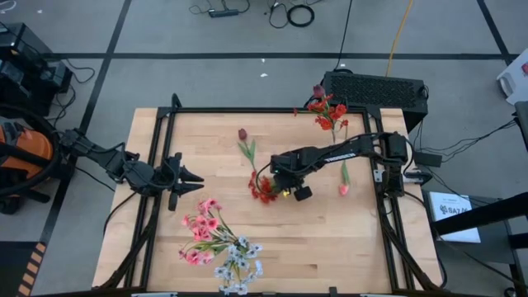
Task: Sort flowers into vase by color
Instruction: Put the orange flower into the transparent vase
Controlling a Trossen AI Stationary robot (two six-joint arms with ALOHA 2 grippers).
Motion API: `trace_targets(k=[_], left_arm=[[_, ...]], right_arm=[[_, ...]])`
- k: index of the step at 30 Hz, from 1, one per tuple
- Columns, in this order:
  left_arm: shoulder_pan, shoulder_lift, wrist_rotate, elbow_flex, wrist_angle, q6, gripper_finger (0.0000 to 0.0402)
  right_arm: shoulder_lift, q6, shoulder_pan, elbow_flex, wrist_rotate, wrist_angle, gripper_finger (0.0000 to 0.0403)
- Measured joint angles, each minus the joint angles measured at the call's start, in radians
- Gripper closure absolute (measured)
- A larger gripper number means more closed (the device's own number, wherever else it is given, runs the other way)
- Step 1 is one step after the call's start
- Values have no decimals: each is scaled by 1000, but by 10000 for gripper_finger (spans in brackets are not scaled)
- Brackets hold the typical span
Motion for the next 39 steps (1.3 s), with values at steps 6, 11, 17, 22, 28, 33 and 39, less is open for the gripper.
trace_targets(k=[6,11,17,22,28,33,39], left_arm=[[0,0,0,0,0,4,301],[0,0,-8,0,1,3,301],[0,0,-22,0,2,3,301],[0,0,-23,0,3,4,301],[0,0,-23,0,2,3,301],[0,0,-12,0,6,-2,301],[0,0,30,0,10,-3,301]], right_arm=[[-30,134,1,12,16,-8,399],[-126,367,3,27,91,-2,400],[-268,779,25,26,95,51,401],[-398,1006,75,26,217,116,401],[-554,1139,190,-1,412,186,401],[-689,1278,303,-115,611,170,401],[-870,1444,404,-292,873,167,401]])
